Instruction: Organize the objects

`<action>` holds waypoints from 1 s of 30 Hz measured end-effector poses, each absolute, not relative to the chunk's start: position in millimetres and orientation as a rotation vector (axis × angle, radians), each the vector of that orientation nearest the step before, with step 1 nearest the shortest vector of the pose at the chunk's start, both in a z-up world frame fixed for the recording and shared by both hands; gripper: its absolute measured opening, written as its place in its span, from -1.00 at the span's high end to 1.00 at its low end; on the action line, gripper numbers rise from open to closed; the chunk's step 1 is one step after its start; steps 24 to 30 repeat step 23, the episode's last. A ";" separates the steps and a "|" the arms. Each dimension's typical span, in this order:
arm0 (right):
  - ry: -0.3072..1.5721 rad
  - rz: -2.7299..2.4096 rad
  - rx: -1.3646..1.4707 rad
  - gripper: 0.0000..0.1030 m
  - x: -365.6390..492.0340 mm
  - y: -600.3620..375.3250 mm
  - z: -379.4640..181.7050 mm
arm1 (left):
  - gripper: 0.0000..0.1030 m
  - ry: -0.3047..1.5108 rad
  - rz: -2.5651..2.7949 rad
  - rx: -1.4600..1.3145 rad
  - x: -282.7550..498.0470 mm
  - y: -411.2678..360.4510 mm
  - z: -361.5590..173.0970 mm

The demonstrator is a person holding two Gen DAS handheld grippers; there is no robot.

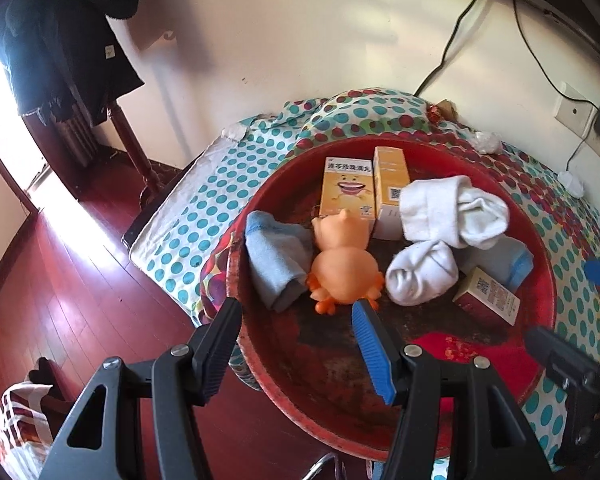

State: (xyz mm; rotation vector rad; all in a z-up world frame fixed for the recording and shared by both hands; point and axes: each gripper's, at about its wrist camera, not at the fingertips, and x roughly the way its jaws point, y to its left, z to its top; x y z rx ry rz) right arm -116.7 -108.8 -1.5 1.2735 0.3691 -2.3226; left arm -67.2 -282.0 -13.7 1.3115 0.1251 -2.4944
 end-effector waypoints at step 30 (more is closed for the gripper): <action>0.420 -2.286 1.364 -1.00 -98.7 -113.9 -15.1 | -0.15 -0.030 -2.572 1.255 -63.8 -251.7 -4.9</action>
